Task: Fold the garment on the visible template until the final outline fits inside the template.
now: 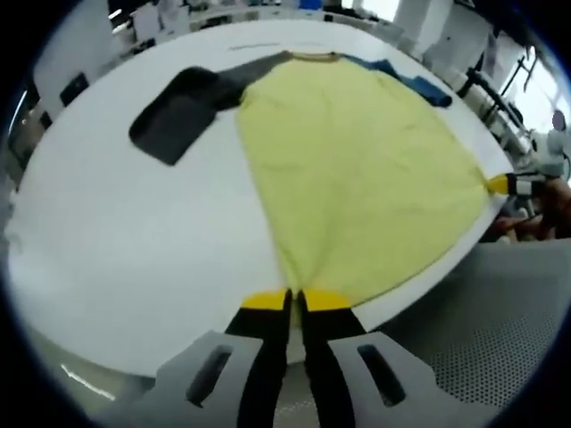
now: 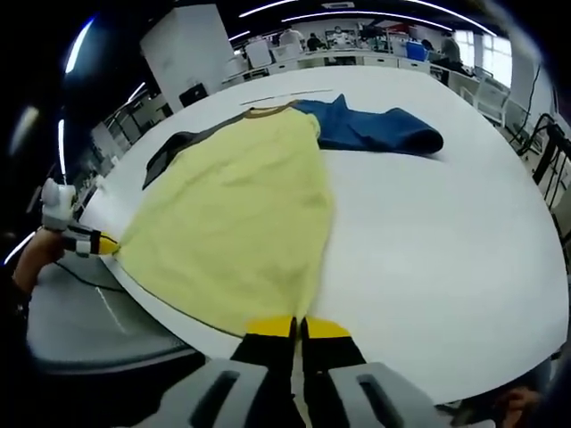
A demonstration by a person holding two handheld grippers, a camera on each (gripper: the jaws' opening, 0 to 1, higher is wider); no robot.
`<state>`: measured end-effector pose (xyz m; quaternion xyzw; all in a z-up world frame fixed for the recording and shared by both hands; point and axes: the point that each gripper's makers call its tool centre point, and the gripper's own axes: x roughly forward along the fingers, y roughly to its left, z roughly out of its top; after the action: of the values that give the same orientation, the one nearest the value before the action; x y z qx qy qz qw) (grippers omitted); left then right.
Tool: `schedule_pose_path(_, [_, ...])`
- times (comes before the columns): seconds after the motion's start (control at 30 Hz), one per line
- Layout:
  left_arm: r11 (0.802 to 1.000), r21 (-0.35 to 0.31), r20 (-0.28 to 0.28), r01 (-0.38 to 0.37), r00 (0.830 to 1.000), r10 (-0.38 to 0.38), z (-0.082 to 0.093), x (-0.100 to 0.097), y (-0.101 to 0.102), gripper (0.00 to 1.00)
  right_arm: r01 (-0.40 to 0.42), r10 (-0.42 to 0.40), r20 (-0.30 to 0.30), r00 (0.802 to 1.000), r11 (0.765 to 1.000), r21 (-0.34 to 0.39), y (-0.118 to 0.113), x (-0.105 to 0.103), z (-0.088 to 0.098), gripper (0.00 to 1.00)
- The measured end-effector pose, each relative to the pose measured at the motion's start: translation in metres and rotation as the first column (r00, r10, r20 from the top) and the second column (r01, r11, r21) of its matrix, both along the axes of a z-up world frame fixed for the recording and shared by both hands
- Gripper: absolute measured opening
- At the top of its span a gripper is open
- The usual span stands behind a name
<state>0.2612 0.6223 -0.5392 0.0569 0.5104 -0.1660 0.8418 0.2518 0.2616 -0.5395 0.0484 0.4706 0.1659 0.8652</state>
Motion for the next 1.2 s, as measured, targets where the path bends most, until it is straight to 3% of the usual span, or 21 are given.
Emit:
schedule_pose_path(0.2, [0.999, -0.038, 0.044, -0.011, 0.999, 0.013, 0.010, 0.005, -0.001, 0.27, -0.006, 0.006, 0.032, 0.999, 1.000, 0.018, 0.004, 0.005, 0.011, 0.19])
schedule_pose_path(0.4, [0.997, -0.072, 0.151, -0.038, 0.987, 0.049, 0.023, 0.022, 0.002, 0.50, -0.004, 0.003, 0.139, 0.990, 1.000, 0.007, -0.004, 0.031, 0.034, 0.31])
schedule_pose_path(0.53, [0.998, -0.066, 0.188, -0.023, 0.981, 0.035, 0.029, 0.028, 0.005, 0.53, -0.003, 0.006, 0.189, 0.982, 1.000, -0.016, -0.014, 0.047, 0.046, 0.36])
schedule_pose_path(0.87, [0.997, -0.080, 0.251, 0.011, 0.968, 0.009, 0.041, 0.037, 0.001, 0.70, 0.036, 0.002, 0.311, 0.950, 0.993, -0.115, -0.064, 0.097, 0.060, 0.37])
schedule_pose_path(1.2, [0.997, -0.066, 0.291, 0.040, 0.957, -0.019, 0.046, 0.047, -0.001, 0.89, 0.092, -0.009, 0.406, 0.914, 0.978, -0.187, -0.110, 0.154, 0.072, 0.30])
